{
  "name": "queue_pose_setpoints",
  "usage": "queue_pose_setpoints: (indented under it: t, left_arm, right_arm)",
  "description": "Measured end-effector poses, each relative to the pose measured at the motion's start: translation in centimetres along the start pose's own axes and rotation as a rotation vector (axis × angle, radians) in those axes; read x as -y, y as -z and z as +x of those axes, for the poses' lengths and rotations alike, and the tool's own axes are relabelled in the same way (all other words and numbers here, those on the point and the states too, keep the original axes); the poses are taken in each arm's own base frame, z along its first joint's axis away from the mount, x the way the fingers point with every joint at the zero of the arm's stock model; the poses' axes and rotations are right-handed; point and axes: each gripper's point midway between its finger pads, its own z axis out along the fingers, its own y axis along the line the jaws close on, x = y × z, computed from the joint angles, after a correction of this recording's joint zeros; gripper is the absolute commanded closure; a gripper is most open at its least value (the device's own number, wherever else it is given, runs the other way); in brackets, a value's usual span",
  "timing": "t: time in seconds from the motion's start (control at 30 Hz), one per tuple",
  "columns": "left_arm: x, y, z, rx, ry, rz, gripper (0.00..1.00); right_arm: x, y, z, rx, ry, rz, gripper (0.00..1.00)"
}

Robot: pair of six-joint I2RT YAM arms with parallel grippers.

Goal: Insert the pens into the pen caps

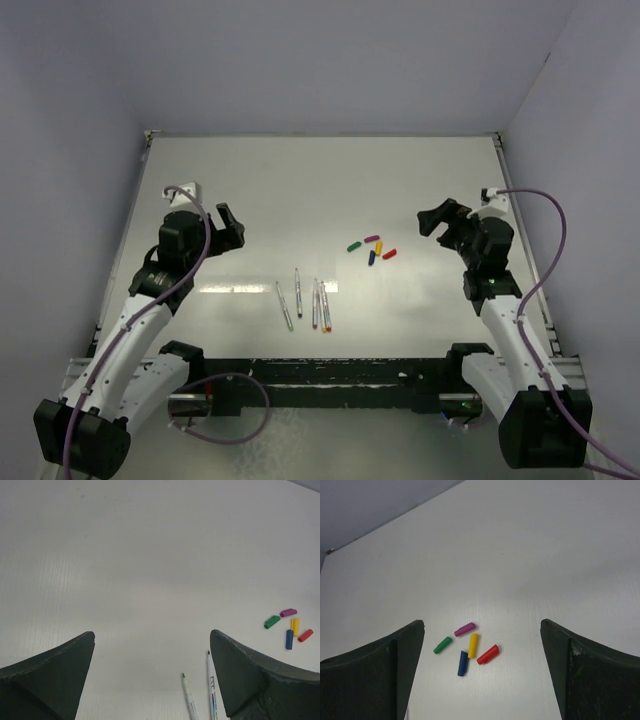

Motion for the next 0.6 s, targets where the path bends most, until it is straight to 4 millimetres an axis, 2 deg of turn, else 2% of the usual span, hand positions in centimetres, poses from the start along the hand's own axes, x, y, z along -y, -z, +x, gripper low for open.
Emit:
queue_pose_setpoints:
  t: [0.13, 0.23, 0.33, 0.47, 0.6]
  left_arm:
    - [1.0, 0.1, 0.2, -0.017, -0.004, 0.058, 0.01]
    - [3.2, 0.3, 0.3, -0.029, -0.003, 0.176, 0.01]
    - [4.9, 0.2, 0.7, -0.041, 0.017, 0.274, 0.01]
    - [6.2, -0.6, 2.9, -0.14, 0.043, 0.349, 0.0]
    - [7.1, -0.4, 5.6, -0.243, 0.028, 0.372, 0.12]
  right_arm:
    - [0.3, -0.3, 0.8, -0.031, 0.006, 0.006, 0.0]
    - [0.4, -0.4, 1.2, -0.047, 0.015, 0.005, 0.04]
    - [0.2, -0.3, 1.2, -0.049, 0.027, -0.008, 0.0]
    - [-0.1, 0.0, 0.7, -0.03, 0.046, -0.02, 0.0]
    - [-0.2, 0.3, 0.3, -0.016, 0.05, -0.02, 0.0]
